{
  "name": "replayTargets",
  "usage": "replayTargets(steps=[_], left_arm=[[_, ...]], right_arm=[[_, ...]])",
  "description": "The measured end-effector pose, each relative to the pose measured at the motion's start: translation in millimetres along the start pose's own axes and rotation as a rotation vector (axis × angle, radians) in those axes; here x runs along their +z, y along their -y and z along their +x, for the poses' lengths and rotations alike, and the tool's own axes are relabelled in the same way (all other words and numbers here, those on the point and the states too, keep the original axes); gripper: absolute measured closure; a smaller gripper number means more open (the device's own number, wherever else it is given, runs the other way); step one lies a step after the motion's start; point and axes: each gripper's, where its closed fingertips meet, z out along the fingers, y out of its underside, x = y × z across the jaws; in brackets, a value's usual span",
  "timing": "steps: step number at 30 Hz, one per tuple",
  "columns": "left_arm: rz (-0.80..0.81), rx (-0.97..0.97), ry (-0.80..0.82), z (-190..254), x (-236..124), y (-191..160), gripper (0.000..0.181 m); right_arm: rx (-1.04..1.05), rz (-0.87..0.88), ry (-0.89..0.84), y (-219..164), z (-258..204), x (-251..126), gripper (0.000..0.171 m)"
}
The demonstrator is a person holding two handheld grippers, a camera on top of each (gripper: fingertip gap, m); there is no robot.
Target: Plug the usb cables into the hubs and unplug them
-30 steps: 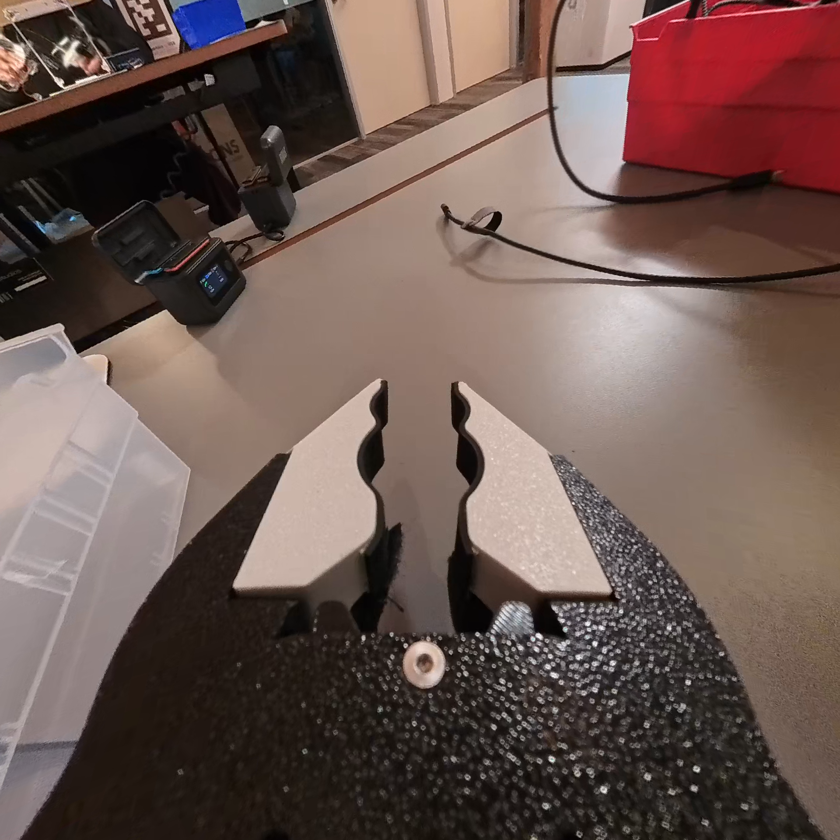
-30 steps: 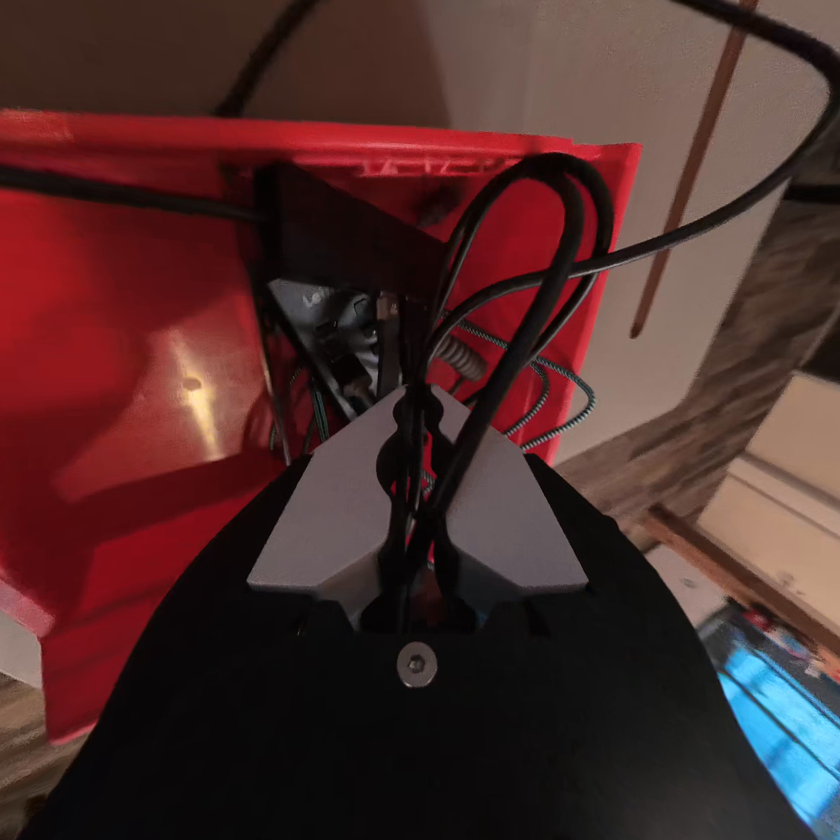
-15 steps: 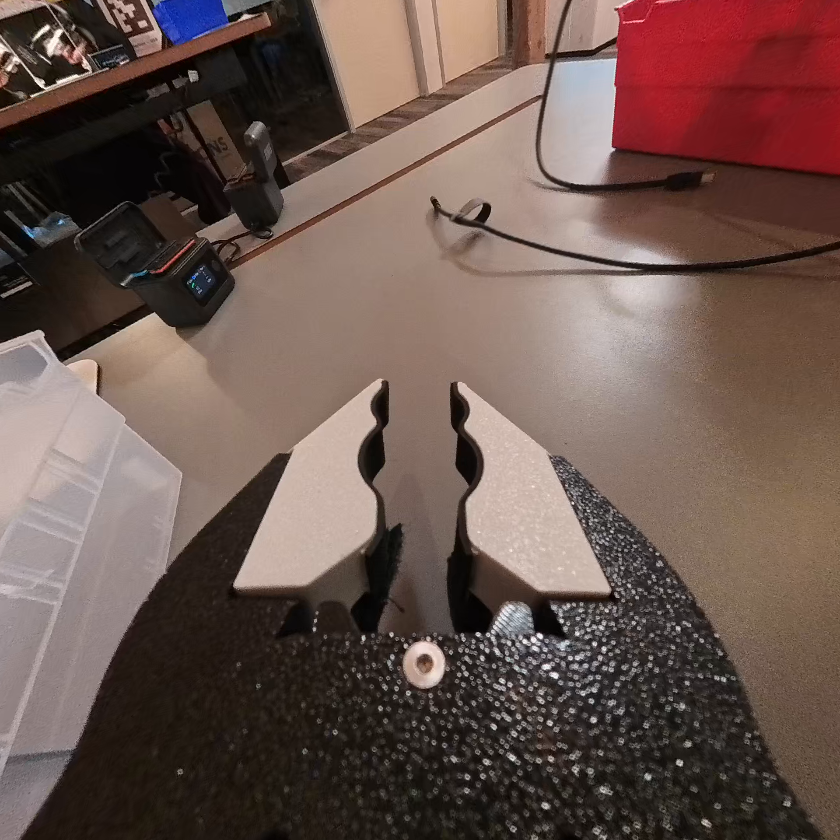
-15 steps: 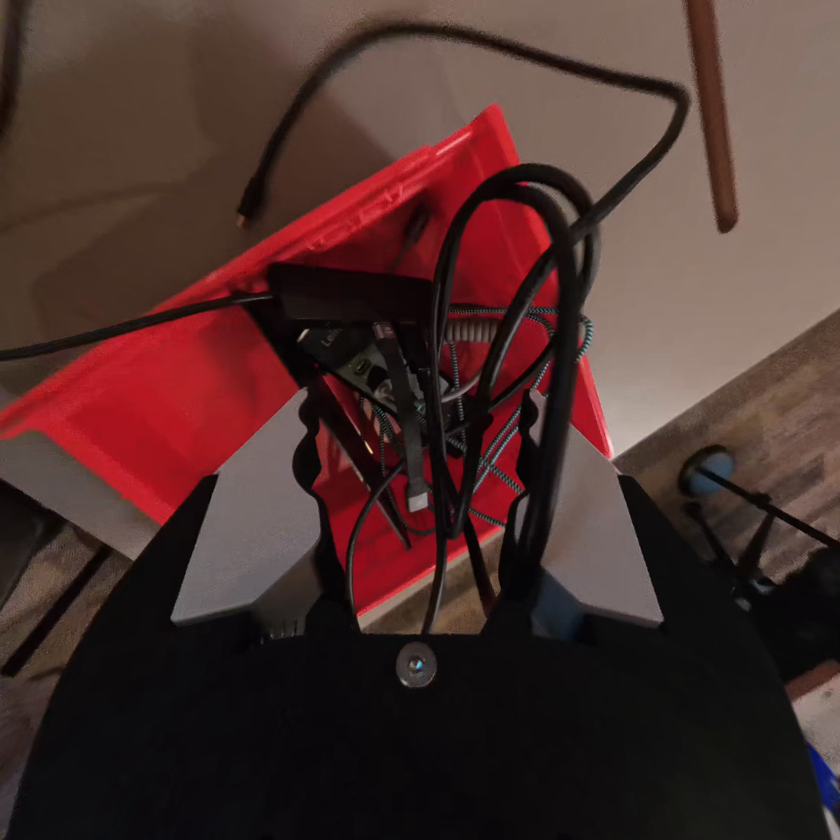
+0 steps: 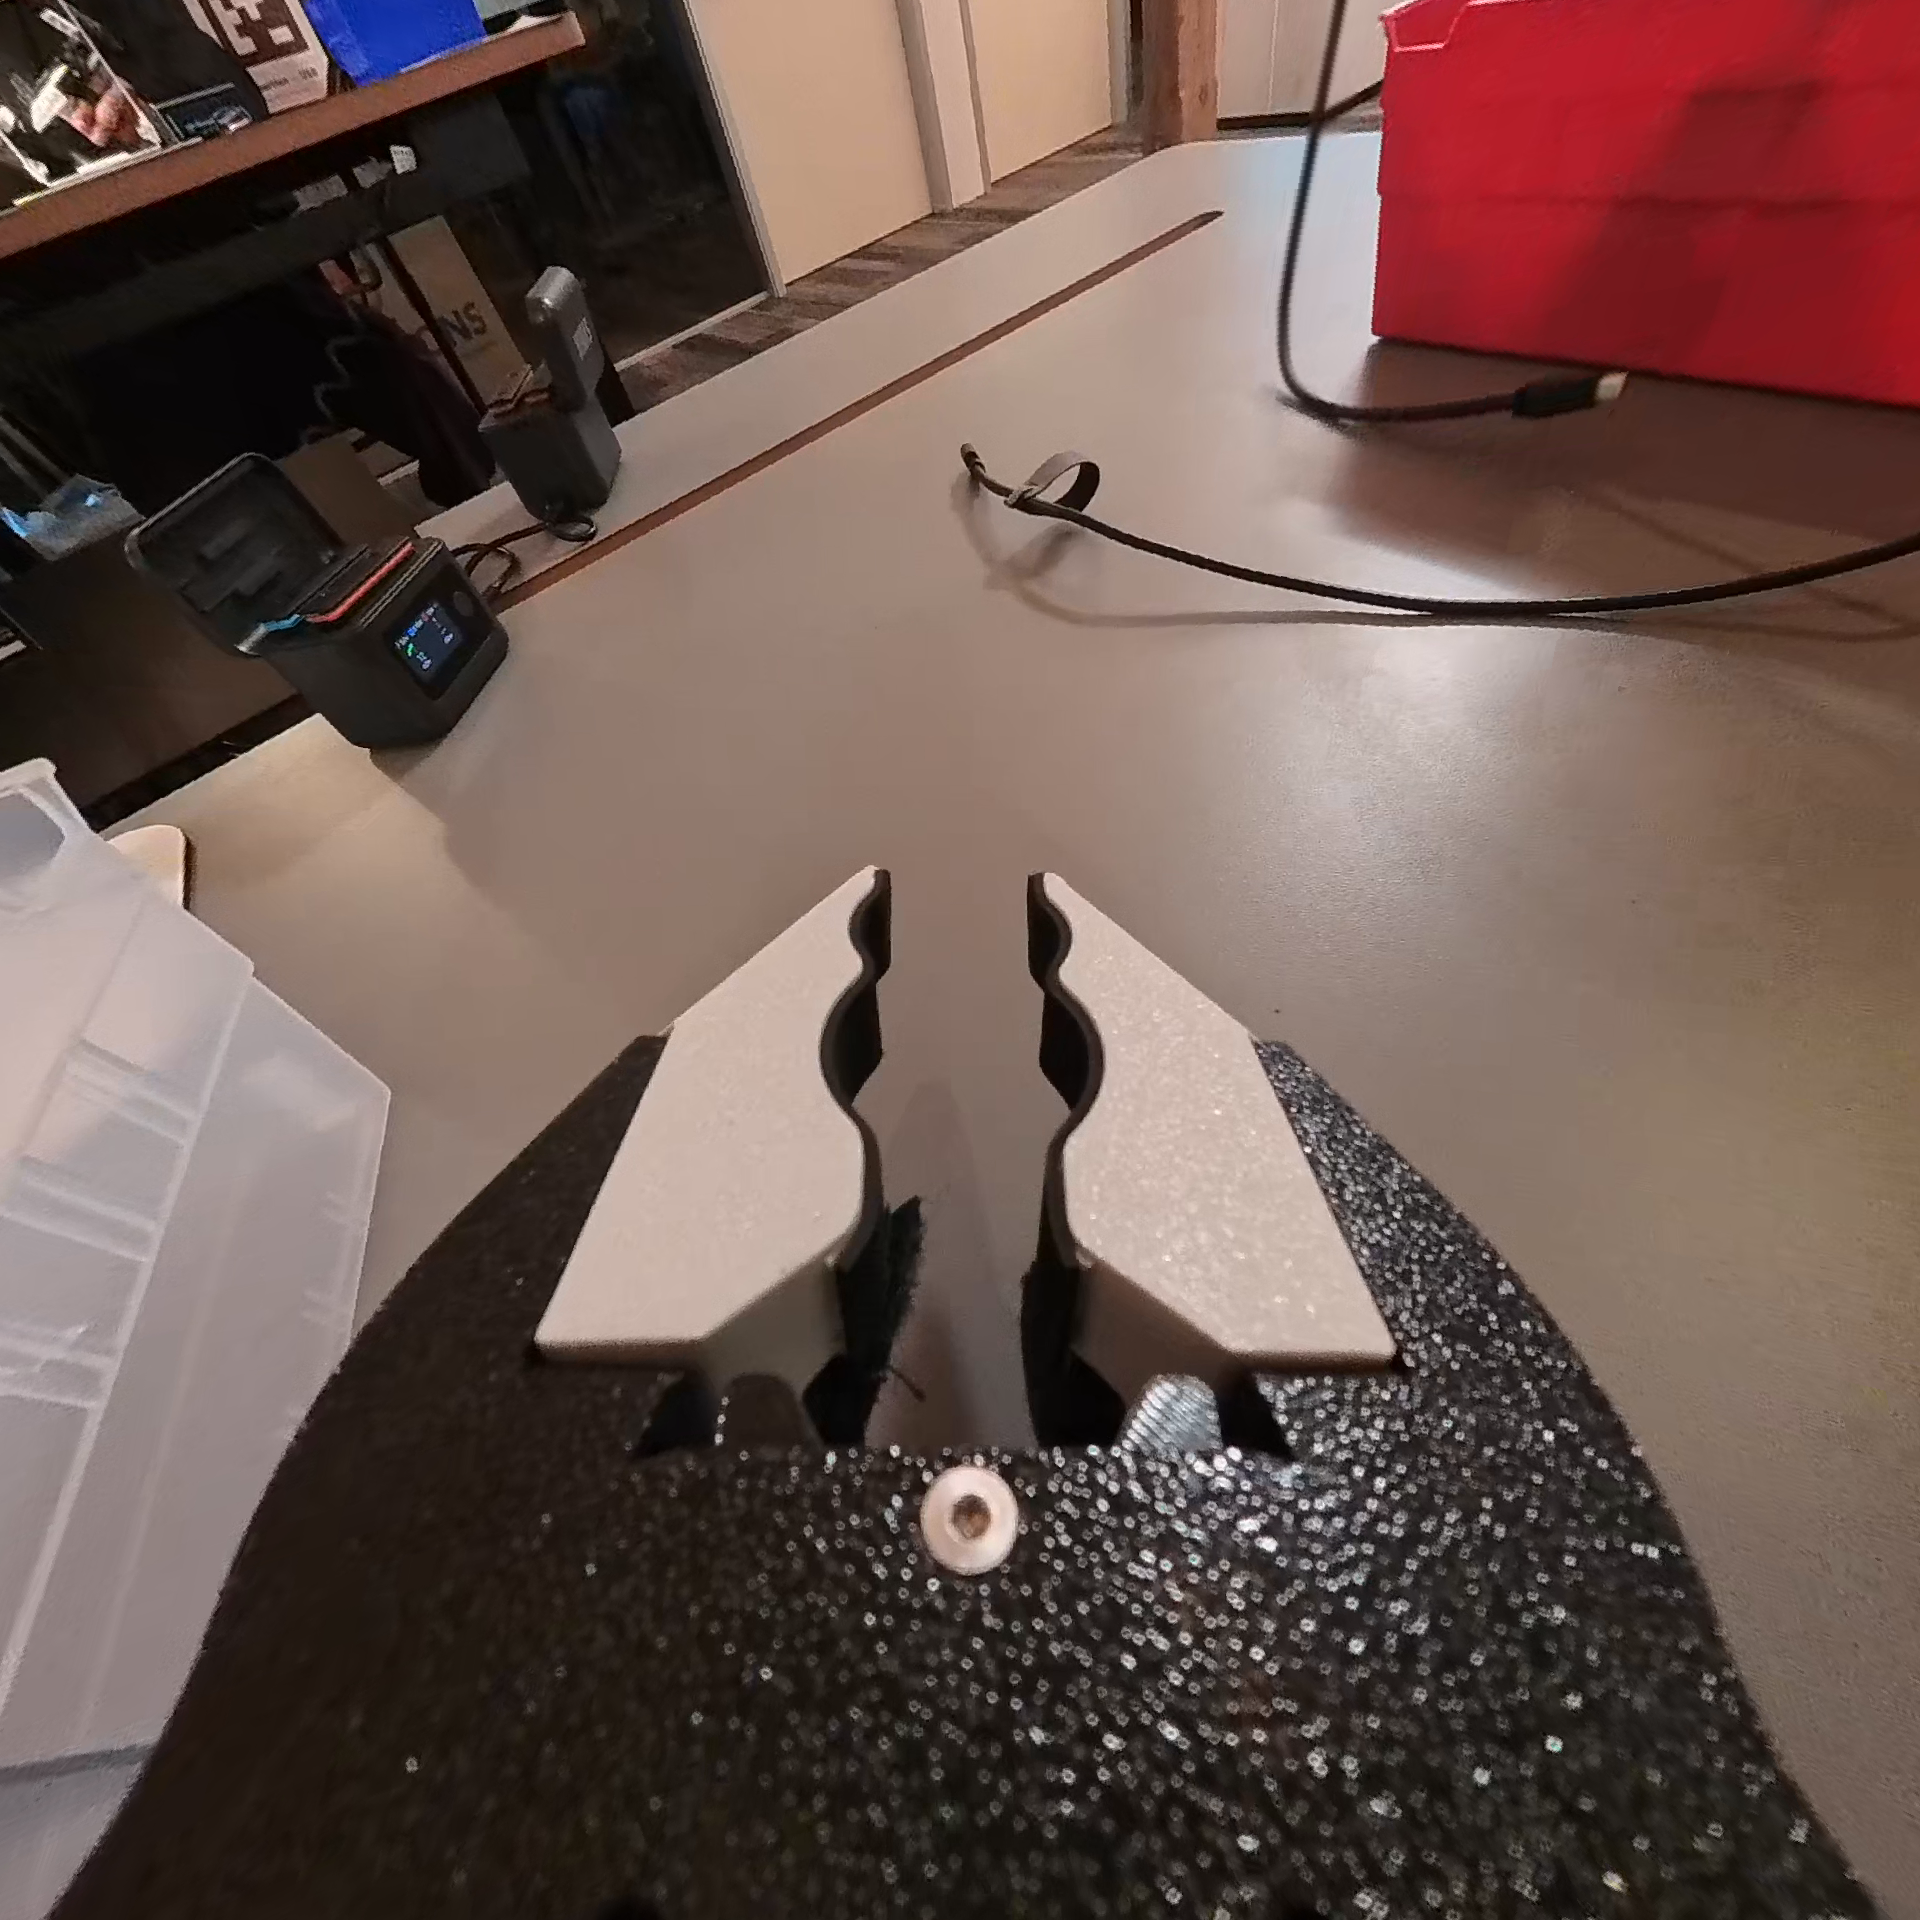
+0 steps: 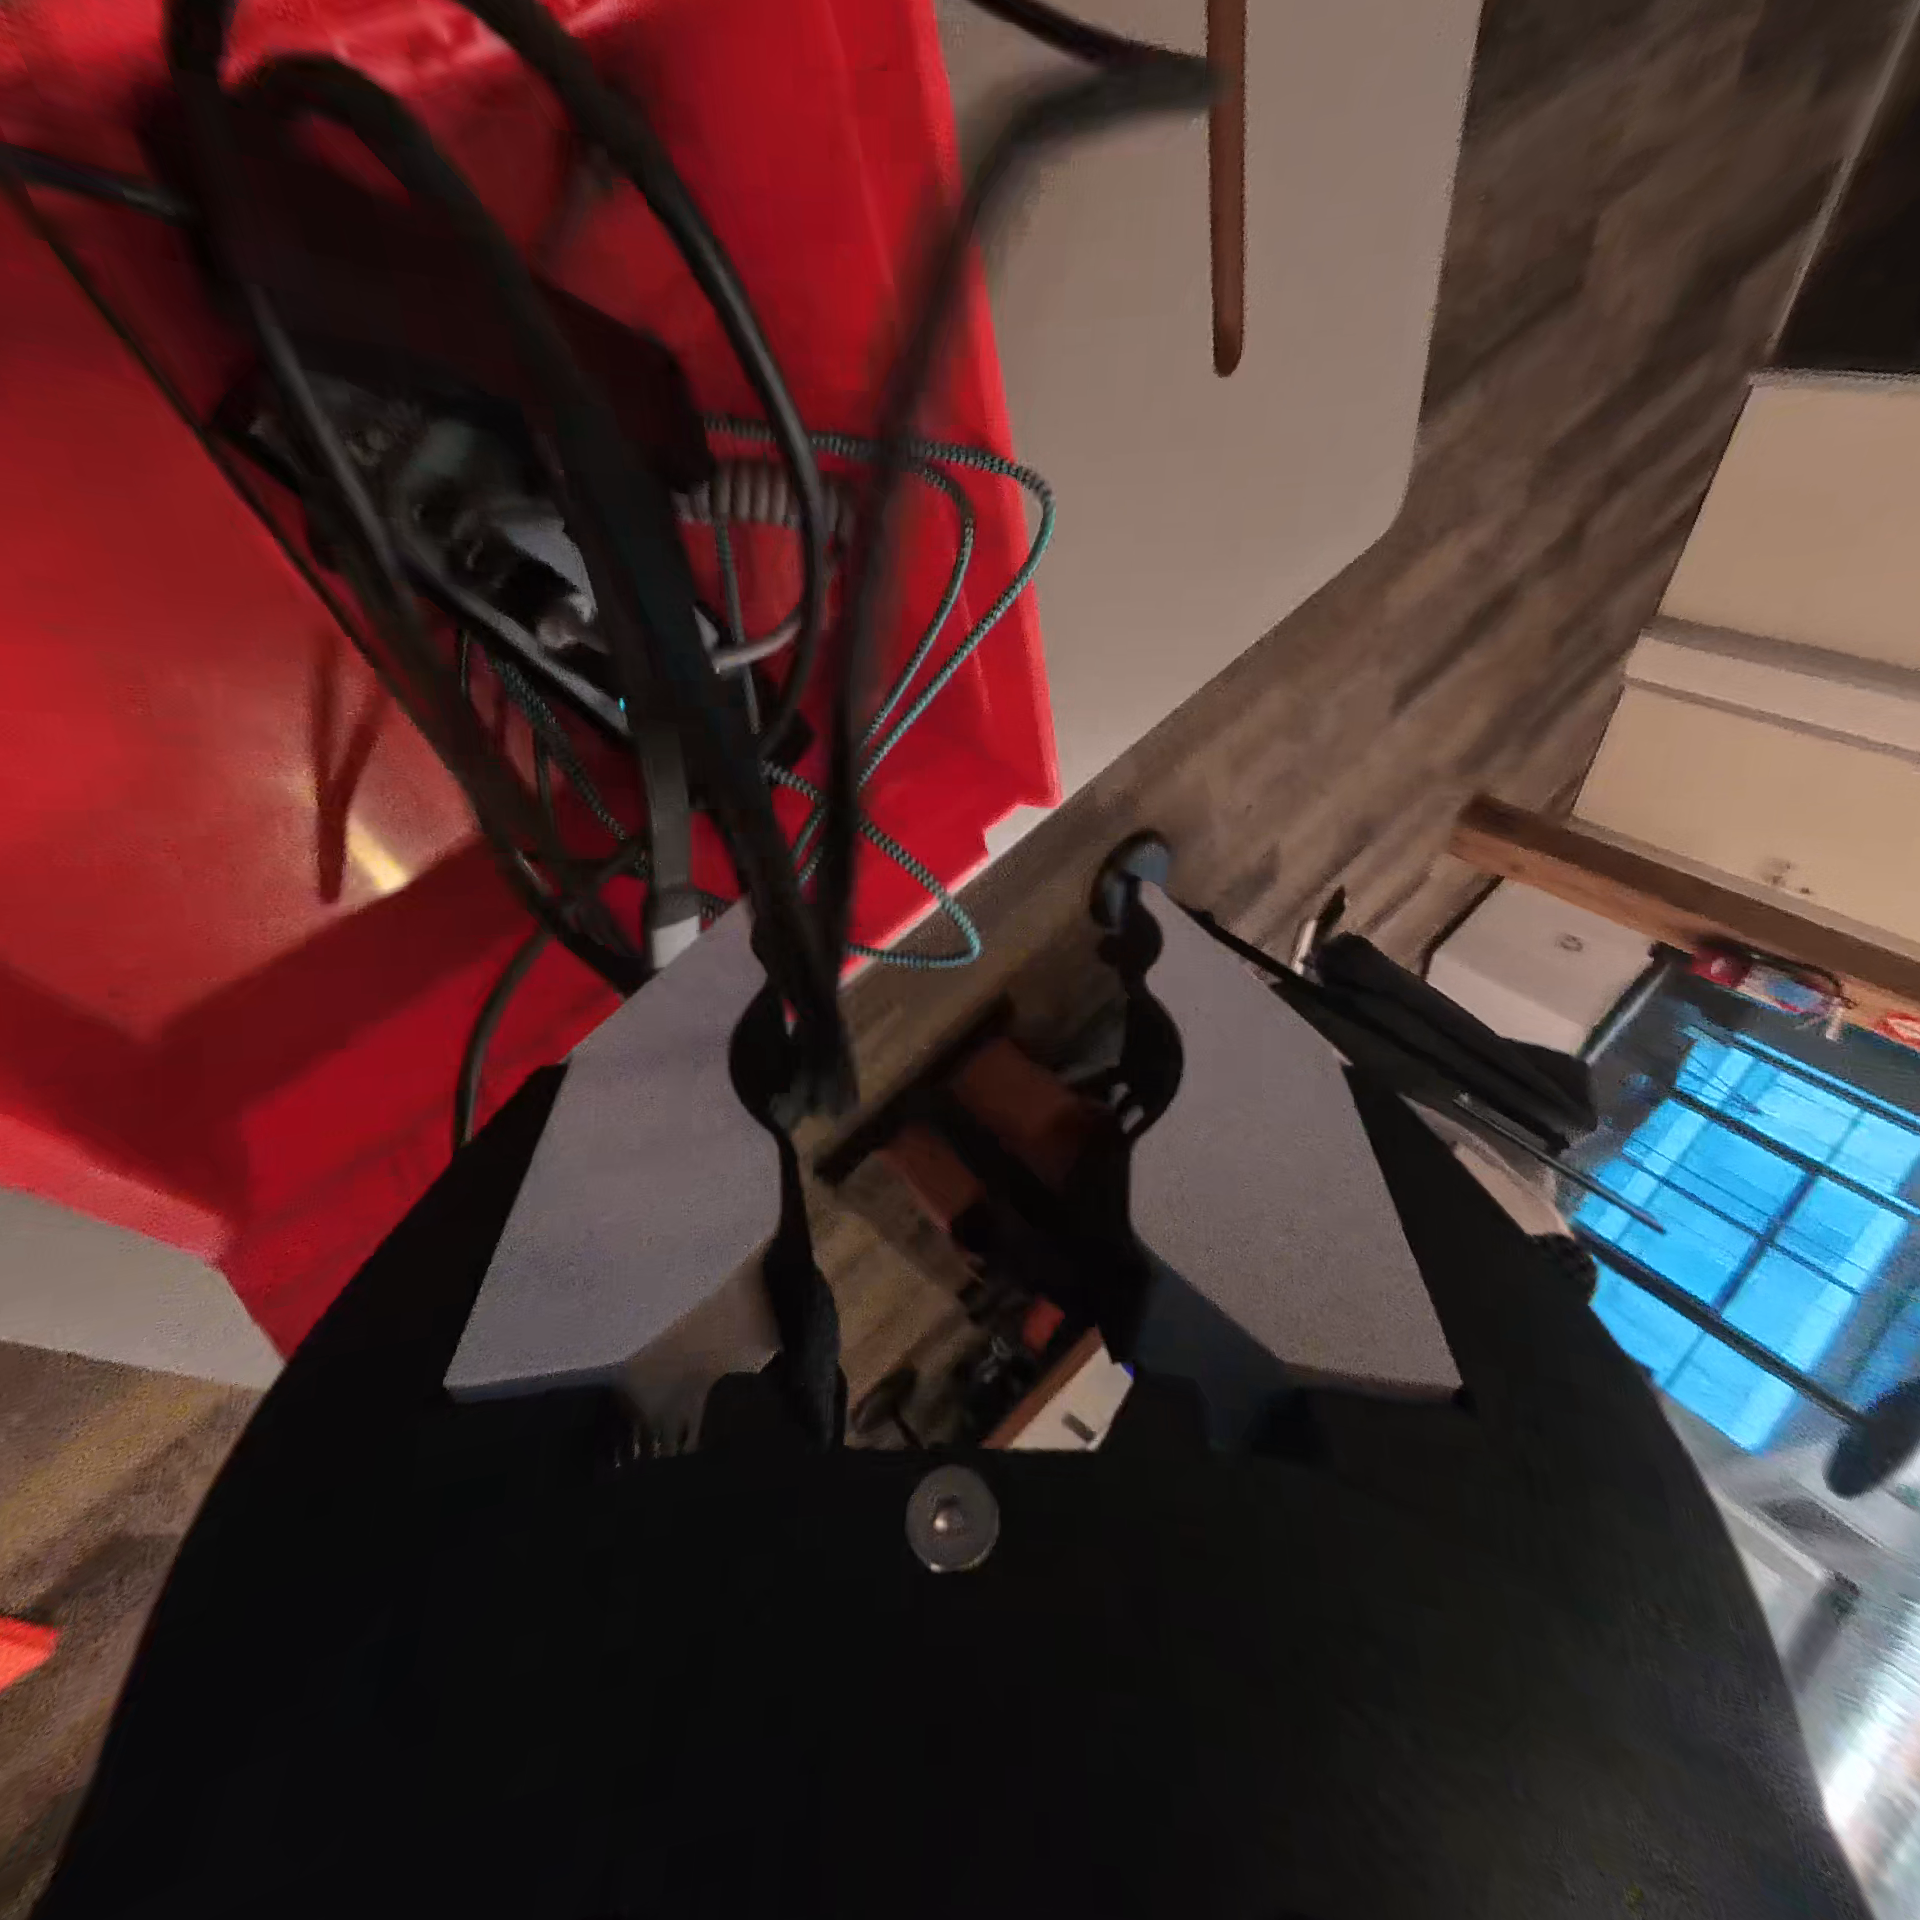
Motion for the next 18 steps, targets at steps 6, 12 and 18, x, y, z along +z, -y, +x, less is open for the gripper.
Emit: replayTargets(steps=[6,12,18], left_arm=[[0.005,-0.005,-0.002,-0.3,-1.2,0.3,0.158],[0.009,-0.007,-0.017,1.4,-1.7,1.0,0.158],[0.010,-0.007,-0.030,3.5,-1.4,1.6,0.158]], right_arm=[[0.174,0.127,0.018,20.0,19.9,-21.6,0.083],[0.479,0.242,0.303,-10.9,-13.4,-38.0,0.078],[0.640,0.057,0.312,-88.6,-39.1,12.0,0.109]])
